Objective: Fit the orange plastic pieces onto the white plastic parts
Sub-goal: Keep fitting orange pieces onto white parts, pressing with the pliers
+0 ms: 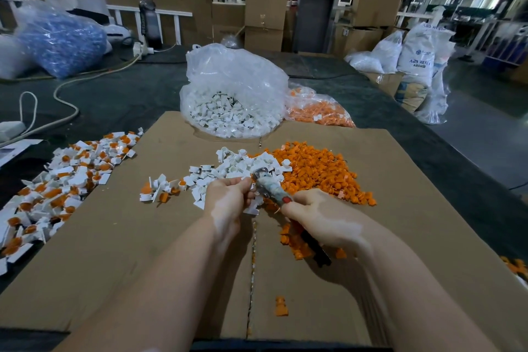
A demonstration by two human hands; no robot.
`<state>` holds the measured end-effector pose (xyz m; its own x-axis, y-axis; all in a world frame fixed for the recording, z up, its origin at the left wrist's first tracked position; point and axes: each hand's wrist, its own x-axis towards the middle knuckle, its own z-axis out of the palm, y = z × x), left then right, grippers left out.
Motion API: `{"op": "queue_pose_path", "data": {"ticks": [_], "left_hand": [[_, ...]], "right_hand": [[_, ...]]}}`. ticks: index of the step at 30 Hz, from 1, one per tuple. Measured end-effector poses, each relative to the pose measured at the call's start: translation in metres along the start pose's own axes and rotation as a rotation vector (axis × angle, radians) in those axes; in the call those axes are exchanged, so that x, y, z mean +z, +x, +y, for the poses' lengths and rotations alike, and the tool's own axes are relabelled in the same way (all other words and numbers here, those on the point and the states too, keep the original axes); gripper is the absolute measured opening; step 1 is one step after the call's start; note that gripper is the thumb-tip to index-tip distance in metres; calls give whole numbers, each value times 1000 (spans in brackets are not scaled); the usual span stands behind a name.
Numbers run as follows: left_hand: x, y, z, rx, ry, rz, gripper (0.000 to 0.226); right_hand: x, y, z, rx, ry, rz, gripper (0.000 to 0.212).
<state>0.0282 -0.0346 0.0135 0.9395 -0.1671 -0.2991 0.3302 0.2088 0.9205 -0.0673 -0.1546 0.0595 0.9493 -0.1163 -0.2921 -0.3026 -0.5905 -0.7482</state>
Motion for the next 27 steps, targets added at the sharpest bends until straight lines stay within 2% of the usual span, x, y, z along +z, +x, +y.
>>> {"op": "queue_pose_path", "data": {"ticks": [8,15,16,18,21,24,27], "left_hand": [[3,0,-5,25,14,3,17],[1,-2,-2,75,-22,11,13],[-2,-1,-1,120,17,23,11],[-12,2,4,268,252,111,6],[-34,10,10,520,640,297,14],[-53,19,11,606,842,394,22],[-59,21,7,626,1000,416,25]], "right_hand": [[9,2,3,-43,-208,134,28],[14,3,11,-44,-89,264,33],[13,3,13,-39,-59,308,35],[9,5,20,-15,-59,419,36],[0,10,34,65,-264,615,39],[-8,13,49,117,-443,702,41],[-9,13,60,155,-608,723,43]]}}
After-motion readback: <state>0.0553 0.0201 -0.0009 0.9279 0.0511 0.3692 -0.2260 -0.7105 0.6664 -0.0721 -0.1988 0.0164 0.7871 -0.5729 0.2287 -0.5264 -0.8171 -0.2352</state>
